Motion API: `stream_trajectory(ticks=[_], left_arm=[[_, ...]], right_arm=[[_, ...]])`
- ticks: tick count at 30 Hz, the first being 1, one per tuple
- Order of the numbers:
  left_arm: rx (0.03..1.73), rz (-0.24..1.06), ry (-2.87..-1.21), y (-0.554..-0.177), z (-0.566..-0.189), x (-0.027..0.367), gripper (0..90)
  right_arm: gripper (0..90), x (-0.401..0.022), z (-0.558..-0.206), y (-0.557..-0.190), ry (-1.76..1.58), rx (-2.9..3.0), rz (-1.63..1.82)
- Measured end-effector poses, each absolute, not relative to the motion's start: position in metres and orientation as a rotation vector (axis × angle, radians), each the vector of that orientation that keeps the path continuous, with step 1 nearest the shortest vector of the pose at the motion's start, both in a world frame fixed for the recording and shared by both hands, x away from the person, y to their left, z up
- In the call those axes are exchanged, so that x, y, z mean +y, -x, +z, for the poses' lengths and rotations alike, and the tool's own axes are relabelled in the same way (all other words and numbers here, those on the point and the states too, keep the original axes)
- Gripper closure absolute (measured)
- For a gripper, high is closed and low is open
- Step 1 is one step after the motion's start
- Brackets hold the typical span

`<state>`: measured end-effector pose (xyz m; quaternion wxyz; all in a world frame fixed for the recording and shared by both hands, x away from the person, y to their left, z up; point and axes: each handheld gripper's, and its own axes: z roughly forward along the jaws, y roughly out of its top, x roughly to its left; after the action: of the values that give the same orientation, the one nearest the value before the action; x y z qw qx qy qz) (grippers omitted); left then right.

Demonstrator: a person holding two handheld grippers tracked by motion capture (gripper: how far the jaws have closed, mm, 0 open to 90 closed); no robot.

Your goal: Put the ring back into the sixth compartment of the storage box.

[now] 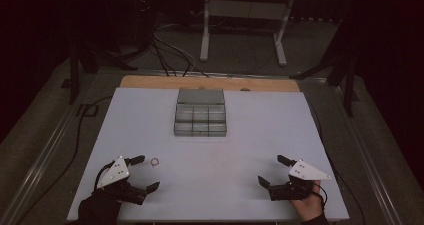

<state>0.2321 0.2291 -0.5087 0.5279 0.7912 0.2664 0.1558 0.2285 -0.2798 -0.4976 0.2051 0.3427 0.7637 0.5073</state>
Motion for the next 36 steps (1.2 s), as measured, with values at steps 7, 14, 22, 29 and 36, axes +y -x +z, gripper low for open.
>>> stream_trajectory(ticks=[7,14,22,29,36], left_arm=[[0.634,0.359,-1.895,-0.2321,-0.5093,0.2288,0.7],[0.633,0.356,-1.909,-0.2322,-0.5097,0.2289,0.6],[0.629,0.336,-1.925,-0.2324,-0.5109,0.227,0.6],[0.62,0.313,-1.938,-0.2318,-0.5099,0.2244,0.6],[0.602,0.281,-1.922,-0.2309,-0.5045,0.2214,0.6]], right_arm=[[0.0,-0.2801,-0.4968,-0.2281,-0.947,2.126,1.43],[0.0,-0.2799,-0.4965,-0.2282,-0.941,2.124,1.438],[0.0,-0.2808,-0.4963,-0.2281,-0.95,2.125,1.445],[0.0,-0.28,-0.4946,-0.2271,-0.949,2.124,1.465],[0.0,-0.281,-0.492,-0.2252,-0.941,2.092,1.482]])
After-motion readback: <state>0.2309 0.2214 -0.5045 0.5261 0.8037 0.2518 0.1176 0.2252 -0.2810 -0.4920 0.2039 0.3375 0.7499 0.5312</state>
